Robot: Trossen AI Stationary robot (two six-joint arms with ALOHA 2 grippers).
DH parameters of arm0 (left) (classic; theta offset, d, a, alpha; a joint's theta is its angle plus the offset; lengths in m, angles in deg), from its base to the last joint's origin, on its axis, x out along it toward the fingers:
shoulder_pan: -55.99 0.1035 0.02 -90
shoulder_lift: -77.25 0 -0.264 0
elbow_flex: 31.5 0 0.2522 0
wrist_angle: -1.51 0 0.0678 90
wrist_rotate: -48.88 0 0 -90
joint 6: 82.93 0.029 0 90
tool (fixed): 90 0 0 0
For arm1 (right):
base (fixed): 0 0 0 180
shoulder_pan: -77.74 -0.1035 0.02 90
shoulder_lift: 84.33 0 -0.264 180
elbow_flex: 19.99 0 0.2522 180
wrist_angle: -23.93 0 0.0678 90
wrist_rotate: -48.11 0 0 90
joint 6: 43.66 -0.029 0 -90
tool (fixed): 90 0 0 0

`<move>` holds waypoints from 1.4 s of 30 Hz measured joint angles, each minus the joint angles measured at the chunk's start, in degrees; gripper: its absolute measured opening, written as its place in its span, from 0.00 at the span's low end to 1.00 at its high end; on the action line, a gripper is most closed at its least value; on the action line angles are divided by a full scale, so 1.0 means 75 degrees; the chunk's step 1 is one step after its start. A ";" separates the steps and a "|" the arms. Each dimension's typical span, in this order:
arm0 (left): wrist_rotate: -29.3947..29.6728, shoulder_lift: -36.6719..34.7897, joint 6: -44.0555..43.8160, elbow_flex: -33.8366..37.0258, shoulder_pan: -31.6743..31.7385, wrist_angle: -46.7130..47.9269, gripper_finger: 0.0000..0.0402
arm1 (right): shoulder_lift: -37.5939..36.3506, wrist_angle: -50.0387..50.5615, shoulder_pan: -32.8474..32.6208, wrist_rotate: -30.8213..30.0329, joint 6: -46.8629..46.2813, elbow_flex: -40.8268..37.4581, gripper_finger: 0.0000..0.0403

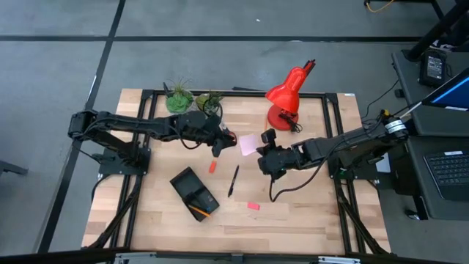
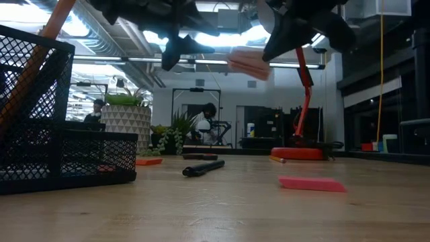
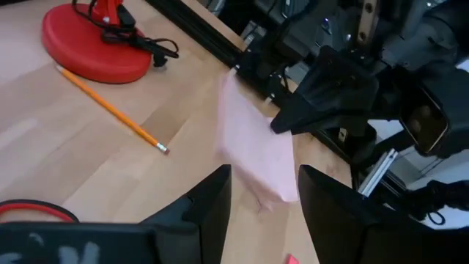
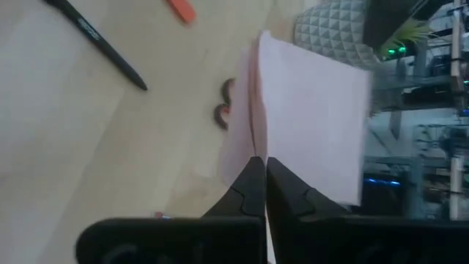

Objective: Pick and place office supplies into organizer
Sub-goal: Put the pink sticky notes into the black desk organizer

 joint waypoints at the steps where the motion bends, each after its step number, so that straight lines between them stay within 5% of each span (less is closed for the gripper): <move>1: 0.0002 0.0000 -0.0013 0.0000 0.0019 -0.0002 0.38 | 0.0000 0.0000 0.0000 -0.0035 0.0045 0.0000 0.00; 42: 0.0358 0.0000 -0.0018 -0.0009 0.0024 -0.0518 0.33 | -0.0032 -0.1619 0.0018 -0.0249 0.1653 -0.0003 0.00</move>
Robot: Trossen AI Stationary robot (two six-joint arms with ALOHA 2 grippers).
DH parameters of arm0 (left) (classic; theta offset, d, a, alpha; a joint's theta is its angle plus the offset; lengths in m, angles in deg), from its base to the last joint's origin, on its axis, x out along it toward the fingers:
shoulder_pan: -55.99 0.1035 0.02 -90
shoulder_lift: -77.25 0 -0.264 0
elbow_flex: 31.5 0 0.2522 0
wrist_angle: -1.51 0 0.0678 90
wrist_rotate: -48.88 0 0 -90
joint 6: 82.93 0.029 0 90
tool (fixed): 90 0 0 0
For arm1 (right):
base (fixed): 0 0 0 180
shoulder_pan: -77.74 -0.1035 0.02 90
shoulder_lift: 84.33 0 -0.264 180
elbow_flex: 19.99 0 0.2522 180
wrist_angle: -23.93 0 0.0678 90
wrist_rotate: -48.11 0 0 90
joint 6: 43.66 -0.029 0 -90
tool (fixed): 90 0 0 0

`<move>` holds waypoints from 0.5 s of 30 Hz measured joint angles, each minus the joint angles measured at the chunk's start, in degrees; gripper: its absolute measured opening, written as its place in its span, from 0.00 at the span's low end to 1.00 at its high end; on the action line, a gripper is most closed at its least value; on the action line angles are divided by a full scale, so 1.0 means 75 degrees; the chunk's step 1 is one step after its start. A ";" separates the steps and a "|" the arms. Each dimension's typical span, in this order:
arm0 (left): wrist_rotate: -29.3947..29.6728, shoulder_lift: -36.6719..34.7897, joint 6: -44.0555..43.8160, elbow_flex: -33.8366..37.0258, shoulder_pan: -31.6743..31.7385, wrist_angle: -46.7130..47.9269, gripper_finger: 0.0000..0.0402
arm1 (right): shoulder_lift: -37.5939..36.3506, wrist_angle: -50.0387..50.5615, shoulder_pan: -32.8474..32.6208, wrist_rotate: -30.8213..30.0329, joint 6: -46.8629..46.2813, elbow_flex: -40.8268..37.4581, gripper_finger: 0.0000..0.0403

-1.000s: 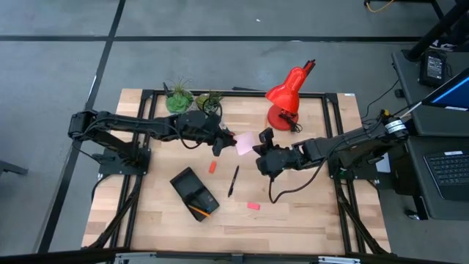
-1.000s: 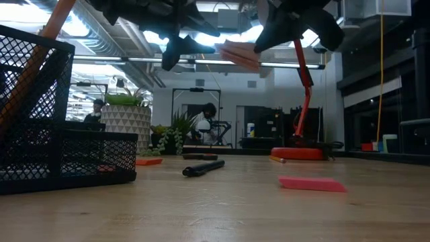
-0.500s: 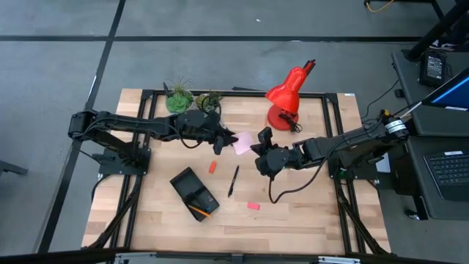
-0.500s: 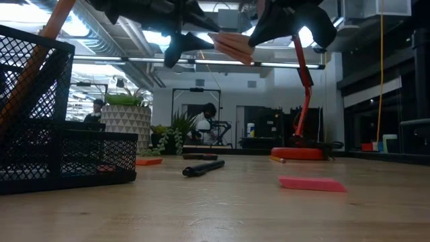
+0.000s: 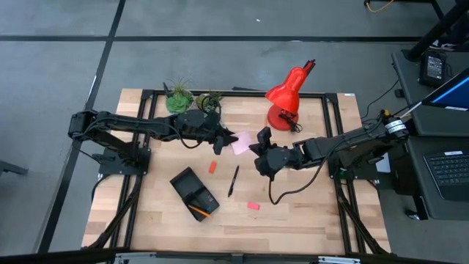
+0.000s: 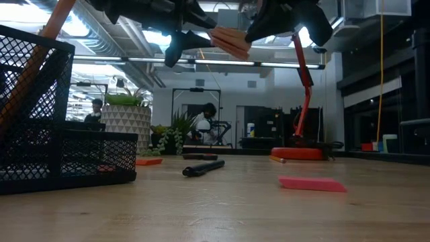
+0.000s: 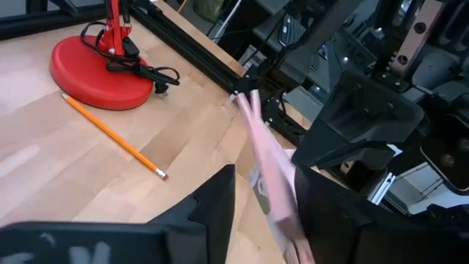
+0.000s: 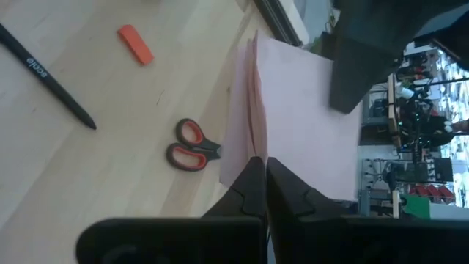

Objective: Pick and place office supplies into organizer
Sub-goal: Put the pink sticky notes into the black desk organizer

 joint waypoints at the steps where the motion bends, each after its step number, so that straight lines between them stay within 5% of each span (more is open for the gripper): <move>1: 0.0003 0.0000 0.0073 0.0000 0.0000 0.0002 0.31 | 0.0000 -0.0020 0.0000 0.0000 0.0023 0.0000 0.00; 9: 0.0006 0.0000 0.0904 0.0000 0.0000 0.0002 0.04 | 0.0000 -0.0009 0.0000 0.0003 0.0008 0.0000 0.00; 15: -0.0193 0.0000 0.1379 0.0000 0.0003 0.0006 0.02 | 0.0000 -0.0009 -0.0004 0.0023 -0.0013 0.0000 0.00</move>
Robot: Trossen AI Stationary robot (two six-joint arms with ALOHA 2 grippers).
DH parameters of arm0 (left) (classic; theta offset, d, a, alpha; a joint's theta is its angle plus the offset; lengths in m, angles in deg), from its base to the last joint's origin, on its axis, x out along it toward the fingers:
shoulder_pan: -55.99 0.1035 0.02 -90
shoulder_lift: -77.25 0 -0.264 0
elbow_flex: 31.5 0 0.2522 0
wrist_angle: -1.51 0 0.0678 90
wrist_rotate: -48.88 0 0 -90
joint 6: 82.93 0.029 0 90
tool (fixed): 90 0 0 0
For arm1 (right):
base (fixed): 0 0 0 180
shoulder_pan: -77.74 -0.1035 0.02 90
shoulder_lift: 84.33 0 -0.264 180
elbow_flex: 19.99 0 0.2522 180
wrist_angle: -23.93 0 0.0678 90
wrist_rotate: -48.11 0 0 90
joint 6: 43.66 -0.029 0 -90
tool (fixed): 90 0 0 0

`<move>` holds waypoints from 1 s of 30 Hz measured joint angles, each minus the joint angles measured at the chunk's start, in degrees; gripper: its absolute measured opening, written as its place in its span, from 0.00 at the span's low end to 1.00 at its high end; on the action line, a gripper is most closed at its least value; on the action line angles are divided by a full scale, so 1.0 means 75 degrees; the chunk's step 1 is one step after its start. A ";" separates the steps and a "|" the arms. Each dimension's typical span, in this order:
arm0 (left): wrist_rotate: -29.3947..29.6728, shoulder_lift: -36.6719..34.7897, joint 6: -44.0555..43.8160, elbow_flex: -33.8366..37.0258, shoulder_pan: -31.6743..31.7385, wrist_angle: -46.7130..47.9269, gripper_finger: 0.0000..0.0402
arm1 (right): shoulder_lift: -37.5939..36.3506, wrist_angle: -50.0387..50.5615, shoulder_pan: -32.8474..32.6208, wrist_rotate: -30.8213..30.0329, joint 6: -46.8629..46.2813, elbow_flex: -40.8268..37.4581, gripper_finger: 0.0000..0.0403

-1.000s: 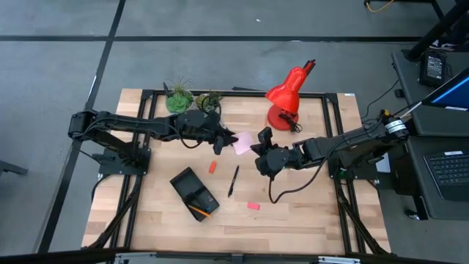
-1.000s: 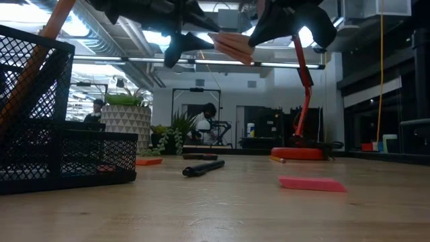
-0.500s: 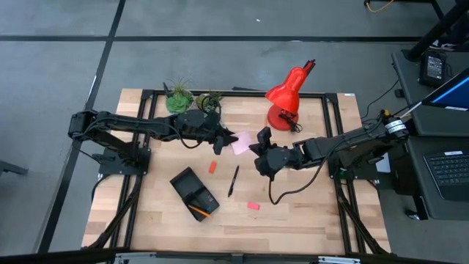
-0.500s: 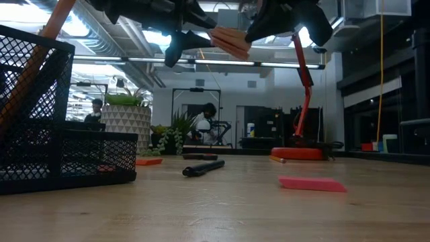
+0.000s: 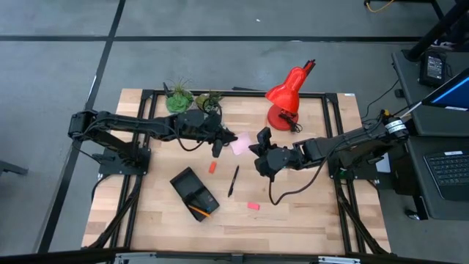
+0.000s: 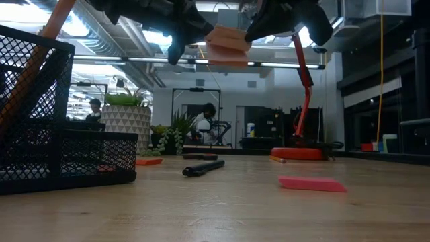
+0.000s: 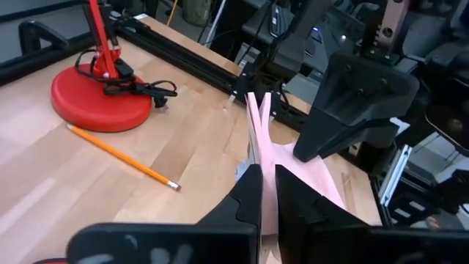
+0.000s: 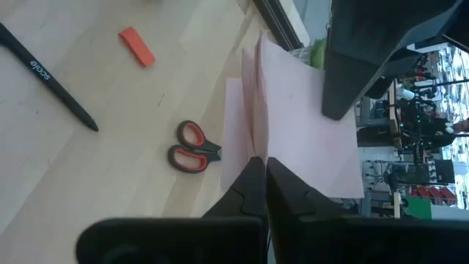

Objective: Pick and place office supplies into organizer
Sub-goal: Put the pink sticky notes into the black desk organizer

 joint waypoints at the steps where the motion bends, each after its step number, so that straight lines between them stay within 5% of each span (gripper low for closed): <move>1: -0.0020 0.0000 0.0041 0.0000 0.0000 -0.0001 0.02 | 0.0000 0.0000 -0.0002 0.0000 0.0000 0.0000 0.00; 8: -0.0101 -0.0120 0.0270 -0.0003 0.0000 -0.0009 0.02 | 0.0000 0.0078 0.0001 -0.0003 -0.0568 0.0000 0.06; 21: 0.0484 -0.0942 0.0923 -0.0003 0.0006 0.0735 0.02 | -0.0006 0.0187 -0.0011 -0.0035 -0.1016 -0.0006 0.38; 30: 0.1249 -0.1505 0.1306 -0.0003 -0.0382 0.1570 0.02 | -0.0006 0.1178 -0.0010 0.0165 -0.2757 -0.0006 0.39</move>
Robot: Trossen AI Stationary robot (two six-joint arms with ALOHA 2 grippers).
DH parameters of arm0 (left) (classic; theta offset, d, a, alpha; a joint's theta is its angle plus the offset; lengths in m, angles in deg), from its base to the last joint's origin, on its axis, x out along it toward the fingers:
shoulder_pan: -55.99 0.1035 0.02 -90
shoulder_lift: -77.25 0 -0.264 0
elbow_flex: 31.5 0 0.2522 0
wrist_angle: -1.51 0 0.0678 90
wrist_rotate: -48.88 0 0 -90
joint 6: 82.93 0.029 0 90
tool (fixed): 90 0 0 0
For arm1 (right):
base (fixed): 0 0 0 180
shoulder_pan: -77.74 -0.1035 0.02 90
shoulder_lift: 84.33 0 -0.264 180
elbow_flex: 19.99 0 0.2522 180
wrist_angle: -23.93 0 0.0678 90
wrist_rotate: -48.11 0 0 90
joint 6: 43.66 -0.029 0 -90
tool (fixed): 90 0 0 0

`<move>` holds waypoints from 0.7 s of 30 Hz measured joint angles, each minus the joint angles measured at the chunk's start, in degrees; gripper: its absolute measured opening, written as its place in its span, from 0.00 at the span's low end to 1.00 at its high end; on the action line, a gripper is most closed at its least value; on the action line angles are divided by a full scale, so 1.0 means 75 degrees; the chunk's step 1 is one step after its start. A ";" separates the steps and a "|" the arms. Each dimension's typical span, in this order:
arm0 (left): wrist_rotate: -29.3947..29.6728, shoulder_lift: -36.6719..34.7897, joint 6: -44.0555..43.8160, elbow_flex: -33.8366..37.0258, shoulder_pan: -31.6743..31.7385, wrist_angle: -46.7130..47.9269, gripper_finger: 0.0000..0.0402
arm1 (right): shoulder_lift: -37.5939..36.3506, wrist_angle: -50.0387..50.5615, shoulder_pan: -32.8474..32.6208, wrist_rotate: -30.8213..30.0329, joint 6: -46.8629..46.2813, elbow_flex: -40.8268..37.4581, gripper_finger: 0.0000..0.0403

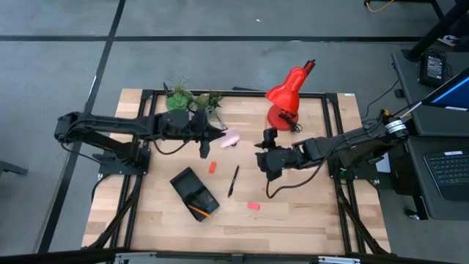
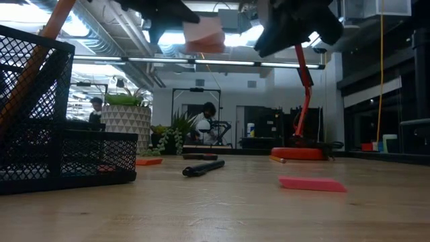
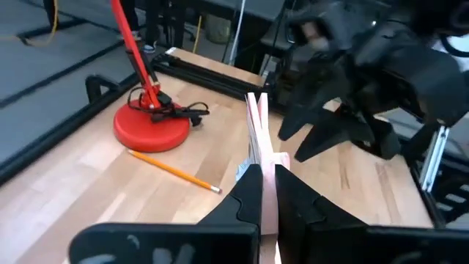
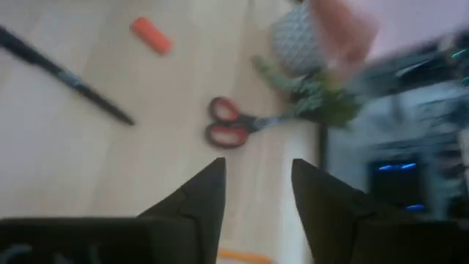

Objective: Pick and place office supplies into organizer
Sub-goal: Put the pink sticky notes into the black desk organizer

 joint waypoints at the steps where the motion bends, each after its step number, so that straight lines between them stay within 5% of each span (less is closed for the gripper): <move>1: 0.0120 -0.0022 0.0085 0.0000 -0.0101 0.0072 0.02 | 0.0000 0.0146 0.0008 0.0257 -0.0263 0.0000 0.37; 9: 0.1813 -0.0031 -0.0077 0.0000 -0.1406 0.0752 0.02 | 0.0000 0.0205 0.0017 0.1878 -0.1272 -0.0241 0.03; 21: 0.4882 -0.0028 -0.2680 0.0003 -0.3832 0.2153 0.02 | 0.0003 -0.1642 -0.0007 0.1895 -0.1637 -0.1726 0.00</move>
